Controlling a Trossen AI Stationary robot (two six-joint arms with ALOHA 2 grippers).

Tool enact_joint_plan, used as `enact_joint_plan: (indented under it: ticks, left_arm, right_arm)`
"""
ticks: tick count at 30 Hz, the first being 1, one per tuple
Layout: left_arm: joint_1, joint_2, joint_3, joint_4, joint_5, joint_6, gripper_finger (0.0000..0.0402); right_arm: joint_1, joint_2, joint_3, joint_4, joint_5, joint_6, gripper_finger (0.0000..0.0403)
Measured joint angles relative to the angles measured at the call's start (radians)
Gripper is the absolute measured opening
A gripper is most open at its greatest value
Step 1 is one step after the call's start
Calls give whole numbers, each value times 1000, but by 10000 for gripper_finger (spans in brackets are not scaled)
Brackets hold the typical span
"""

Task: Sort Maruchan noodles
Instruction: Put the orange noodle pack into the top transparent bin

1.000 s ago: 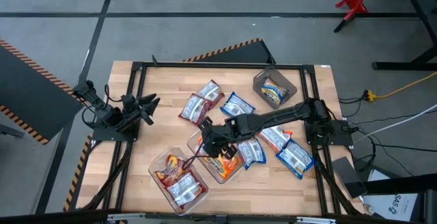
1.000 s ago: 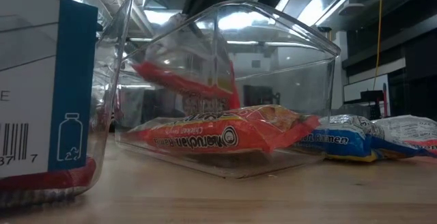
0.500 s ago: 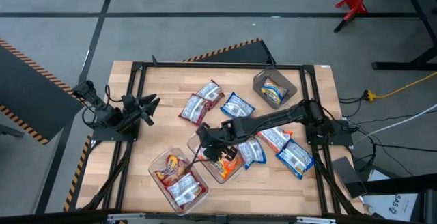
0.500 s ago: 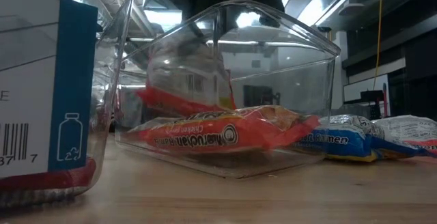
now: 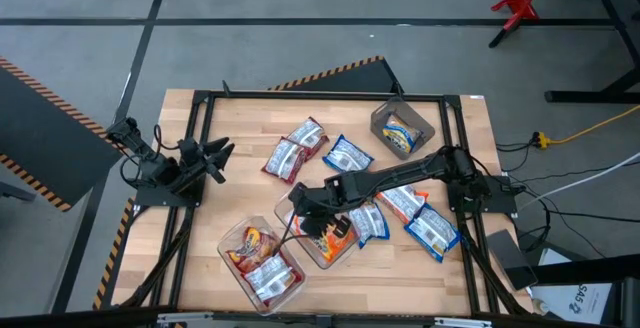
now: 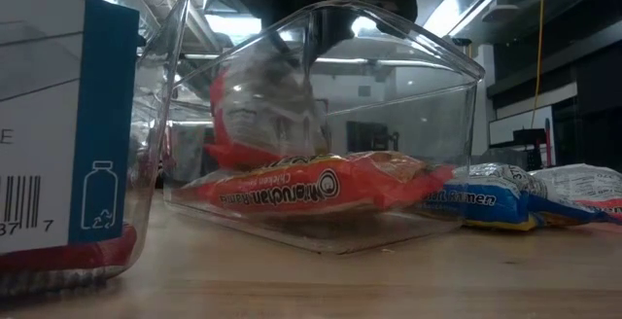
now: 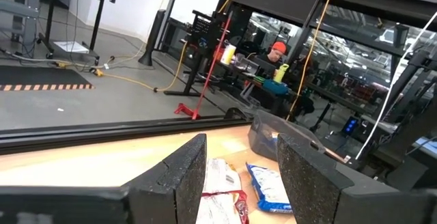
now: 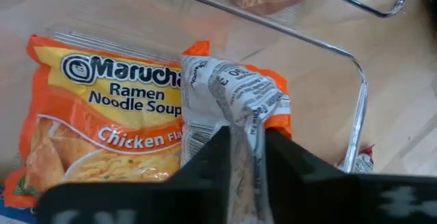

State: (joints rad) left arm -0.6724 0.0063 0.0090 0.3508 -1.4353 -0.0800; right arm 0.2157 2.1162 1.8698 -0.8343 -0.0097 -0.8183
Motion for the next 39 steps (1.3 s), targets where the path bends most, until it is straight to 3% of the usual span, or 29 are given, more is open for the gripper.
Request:
enact_joint_plan:
  ticks: [5, 9, 16, 27, 39]
  left_arm:
    - [0, 0, 0, 0, 0, -8, 172]
    - [0, 0, 0, 0, 0, -15, 172]
    - [0, 0, 0, 0, 0, -19, 172]
    - [0, 0, 0, 1, 0, -22, 172]
    - [0, 0, 0, 1, 0, -23, 172]
  right_arm:
    - [0, 0, 3, 1, 16, 36, 135]
    - [0, 0, 26, -2, 35, 100, 161]
    - [0, -3, 50, 38, 28, 238, 165]
    - [-7, -3, -150, 311, 43, 317, 166]
    - [-48, -3, -283, 408, 51, 431, 166]
